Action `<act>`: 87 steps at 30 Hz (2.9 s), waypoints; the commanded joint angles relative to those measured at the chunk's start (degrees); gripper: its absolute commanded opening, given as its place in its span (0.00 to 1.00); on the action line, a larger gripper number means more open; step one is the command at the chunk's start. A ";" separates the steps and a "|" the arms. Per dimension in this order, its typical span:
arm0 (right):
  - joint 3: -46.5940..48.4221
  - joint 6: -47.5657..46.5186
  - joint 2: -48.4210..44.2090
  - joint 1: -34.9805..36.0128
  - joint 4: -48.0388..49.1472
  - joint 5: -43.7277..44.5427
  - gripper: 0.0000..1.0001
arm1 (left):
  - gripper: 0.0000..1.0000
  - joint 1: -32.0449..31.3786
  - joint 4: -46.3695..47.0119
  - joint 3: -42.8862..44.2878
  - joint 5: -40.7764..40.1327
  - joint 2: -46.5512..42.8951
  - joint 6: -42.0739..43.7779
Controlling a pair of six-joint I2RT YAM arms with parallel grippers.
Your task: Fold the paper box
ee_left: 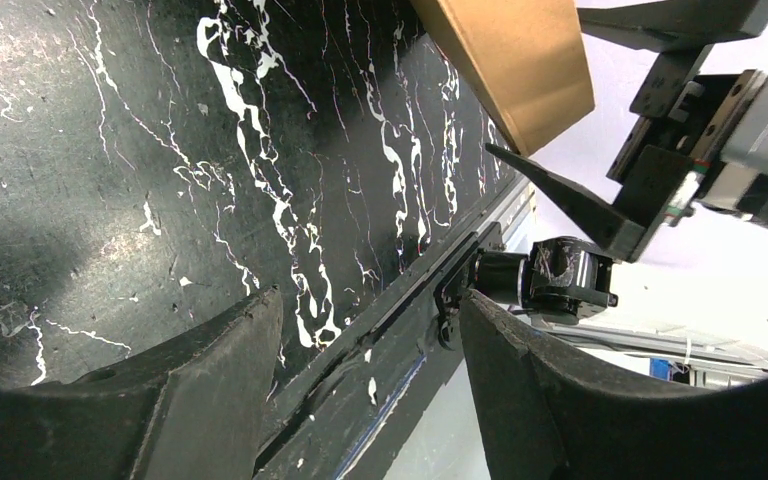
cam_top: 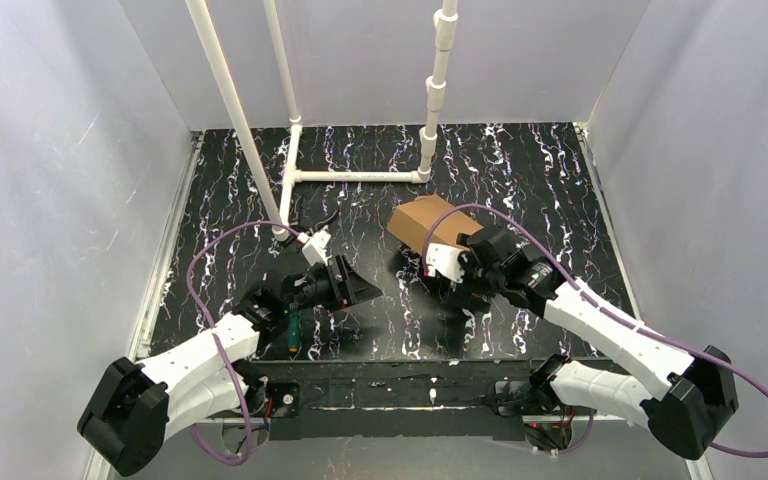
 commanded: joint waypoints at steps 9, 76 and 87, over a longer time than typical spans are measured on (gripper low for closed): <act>12.71 -1.42 4.55 0.08 -16.43 -28.42 0.98 | 0.81 2.06 -1.01 0.26 4.19 -1.54 -2.60; 28.06 23.07 44.55 -38.18 7.40 -41.19 0.01 | 0.00 -6.66 -13.01 6.48 -13.36 17.56 -15.05; 17.98 0.02 34.67 -31.53 -8.33 -42.94 0.01 | 0.00 -3.33 -17.02 23.60 -12.80 31.38 -5.20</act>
